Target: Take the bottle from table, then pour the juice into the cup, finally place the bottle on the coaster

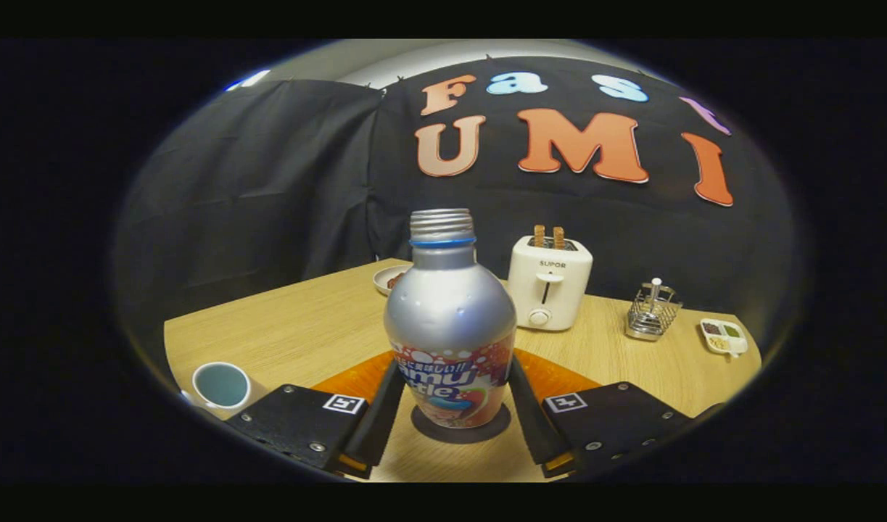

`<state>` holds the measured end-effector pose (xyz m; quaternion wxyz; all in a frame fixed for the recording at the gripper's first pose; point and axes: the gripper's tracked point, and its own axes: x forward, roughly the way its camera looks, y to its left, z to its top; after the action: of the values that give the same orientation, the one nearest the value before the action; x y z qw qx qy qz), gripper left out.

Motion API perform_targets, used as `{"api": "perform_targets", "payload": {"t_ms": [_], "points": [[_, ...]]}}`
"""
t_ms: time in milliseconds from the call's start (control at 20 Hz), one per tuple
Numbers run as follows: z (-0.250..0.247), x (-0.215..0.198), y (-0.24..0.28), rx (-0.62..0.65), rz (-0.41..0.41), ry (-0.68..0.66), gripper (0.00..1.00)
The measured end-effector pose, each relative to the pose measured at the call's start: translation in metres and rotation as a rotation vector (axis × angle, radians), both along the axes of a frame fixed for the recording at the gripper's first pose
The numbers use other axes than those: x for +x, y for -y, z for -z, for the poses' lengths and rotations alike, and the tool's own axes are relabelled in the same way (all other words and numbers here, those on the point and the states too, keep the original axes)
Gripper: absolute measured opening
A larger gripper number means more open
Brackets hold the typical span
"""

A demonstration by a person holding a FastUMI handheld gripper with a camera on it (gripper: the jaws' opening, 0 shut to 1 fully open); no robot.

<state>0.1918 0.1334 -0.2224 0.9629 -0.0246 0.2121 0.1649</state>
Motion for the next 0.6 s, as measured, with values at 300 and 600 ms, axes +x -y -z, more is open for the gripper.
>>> {"api": "perform_targets", "payload": {"t_ms": [300, 600], "points": [[0.018, -0.002, 0.008, 0.016, 0.028, -0.032, 0.75], [0.029, 0.000, 0.009, 0.052, 0.040, -0.050, 0.75]]}}
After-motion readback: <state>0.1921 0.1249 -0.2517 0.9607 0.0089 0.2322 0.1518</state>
